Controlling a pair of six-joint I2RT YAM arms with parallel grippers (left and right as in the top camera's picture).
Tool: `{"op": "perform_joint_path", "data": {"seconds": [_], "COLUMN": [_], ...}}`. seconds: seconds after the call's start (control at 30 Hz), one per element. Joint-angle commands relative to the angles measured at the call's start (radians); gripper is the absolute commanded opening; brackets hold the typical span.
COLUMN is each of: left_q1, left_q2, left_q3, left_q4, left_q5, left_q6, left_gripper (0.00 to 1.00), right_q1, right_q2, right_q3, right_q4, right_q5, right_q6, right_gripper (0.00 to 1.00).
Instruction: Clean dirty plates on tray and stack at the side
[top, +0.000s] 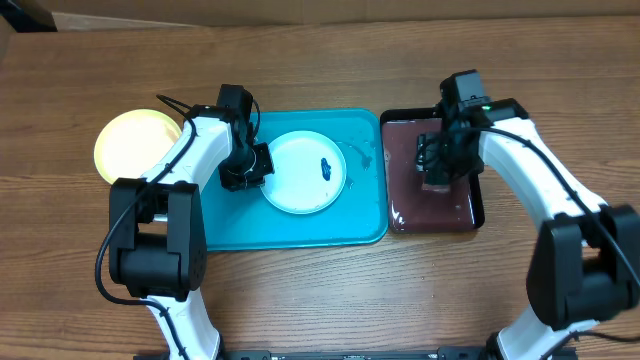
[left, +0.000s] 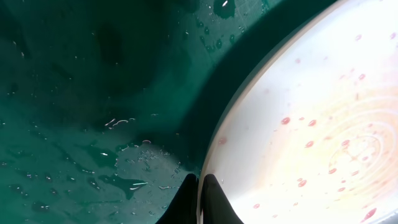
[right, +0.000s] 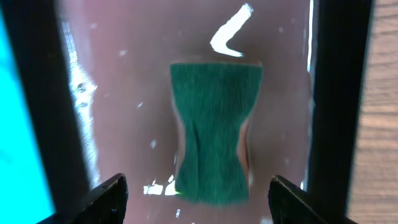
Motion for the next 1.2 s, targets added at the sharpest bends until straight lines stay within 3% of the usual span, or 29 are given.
{"op": "perform_joint_path", "data": {"seconds": [0.0,0.13,0.23,0.37,0.53,0.67,1.17], "left_q1": [-0.002,-0.002,-0.002,0.001,0.034,0.074,0.145], "left_q2": [-0.032,-0.032,-0.032,-0.032,-0.032,-0.032,-0.032], "left_q3": [0.008,0.008,0.008,0.008,0.008,0.008,-0.026], "left_q4": [0.001,0.002,0.005,0.021,0.035,0.034,0.033], "left_q5": [0.005,0.005,0.005,0.025,0.208,0.294,0.387], "left_q6": [-0.003,-0.003,-0.003,0.010,0.106,0.132,0.180], "left_gripper": [0.04,0.04,0.04,0.05,0.04,0.04,0.04], "right_q1": [0.006,0.006,0.007,0.006,0.006,0.007,0.006], "right_q2": [0.047,0.090,0.112,0.119,0.119,0.119,0.119], "right_q3": [0.003,0.003,0.003,0.003,0.003,0.003,0.004], "right_q4": [0.024,0.041,0.046,0.047,0.044,0.043,0.040], "right_q5": [0.048,0.047,0.040,0.014,0.013,0.013,-0.041], "right_q6": [0.016,0.015,0.015,0.015,0.015,0.015,0.003], "right_gripper": [0.73,0.64,0.32,0.30,0.31,0.05,0.04]}}
